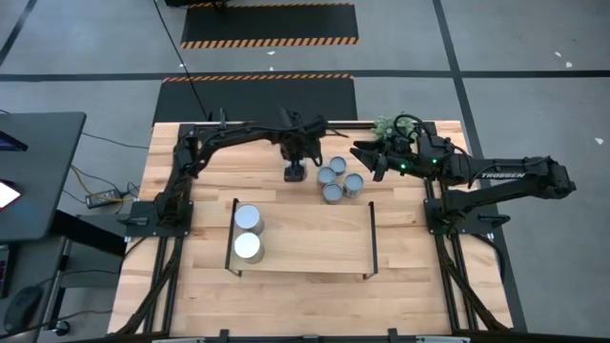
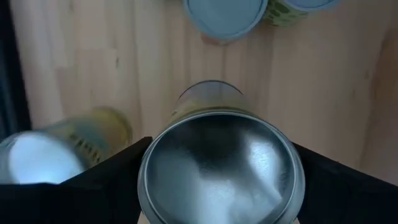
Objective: Pick and place cans onto a shelf
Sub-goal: Put the canned peaches on the shelf
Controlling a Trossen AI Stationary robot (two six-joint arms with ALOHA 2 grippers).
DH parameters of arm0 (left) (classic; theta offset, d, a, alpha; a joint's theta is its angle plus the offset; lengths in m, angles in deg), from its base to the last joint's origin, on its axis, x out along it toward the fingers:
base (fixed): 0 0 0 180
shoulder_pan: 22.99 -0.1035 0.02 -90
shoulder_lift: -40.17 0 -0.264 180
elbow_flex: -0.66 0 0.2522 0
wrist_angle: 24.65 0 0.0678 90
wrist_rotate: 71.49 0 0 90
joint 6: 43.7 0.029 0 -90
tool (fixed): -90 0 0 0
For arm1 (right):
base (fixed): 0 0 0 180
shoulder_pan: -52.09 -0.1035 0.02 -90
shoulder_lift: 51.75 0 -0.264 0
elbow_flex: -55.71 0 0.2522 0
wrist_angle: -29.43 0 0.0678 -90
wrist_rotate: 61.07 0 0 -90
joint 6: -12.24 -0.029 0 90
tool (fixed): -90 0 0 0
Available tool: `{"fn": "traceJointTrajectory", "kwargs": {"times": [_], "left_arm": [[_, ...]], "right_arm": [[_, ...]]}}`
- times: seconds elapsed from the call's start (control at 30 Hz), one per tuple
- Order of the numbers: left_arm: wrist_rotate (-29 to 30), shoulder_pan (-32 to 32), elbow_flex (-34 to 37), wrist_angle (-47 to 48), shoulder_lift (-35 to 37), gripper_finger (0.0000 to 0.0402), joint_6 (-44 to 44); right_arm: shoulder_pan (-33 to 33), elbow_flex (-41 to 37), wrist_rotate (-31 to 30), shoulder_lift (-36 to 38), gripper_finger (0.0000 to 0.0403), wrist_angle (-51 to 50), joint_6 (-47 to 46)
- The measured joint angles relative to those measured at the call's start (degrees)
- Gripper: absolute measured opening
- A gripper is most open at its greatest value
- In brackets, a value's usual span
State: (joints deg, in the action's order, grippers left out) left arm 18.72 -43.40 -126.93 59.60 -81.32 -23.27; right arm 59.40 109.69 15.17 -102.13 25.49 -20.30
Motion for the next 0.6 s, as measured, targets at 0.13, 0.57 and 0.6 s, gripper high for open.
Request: {"fn": "traceJointTrajectory", "kwargs": {"times": [0.13,0.57,0.6], "left_arm": [[0.4,-0.3,-2.9,4.8,3.6,0.0312,-0.7],[-4.6,7.8,-18.7,19.5,9.5,0.0312,-20.0],[-4.7,8.9,-20.2,19.4,9.6,0.0312,-21.4]], "right_arm": [[0.0,0.0,0.0,0.7,0.0217,-0.1,0.1],[0.0,0.0,-0.3,2.5,0.0217,-0.5,1.3],[0.0,0.0,-0.3,2.4,0.0217,-0.5,1.3]]}}
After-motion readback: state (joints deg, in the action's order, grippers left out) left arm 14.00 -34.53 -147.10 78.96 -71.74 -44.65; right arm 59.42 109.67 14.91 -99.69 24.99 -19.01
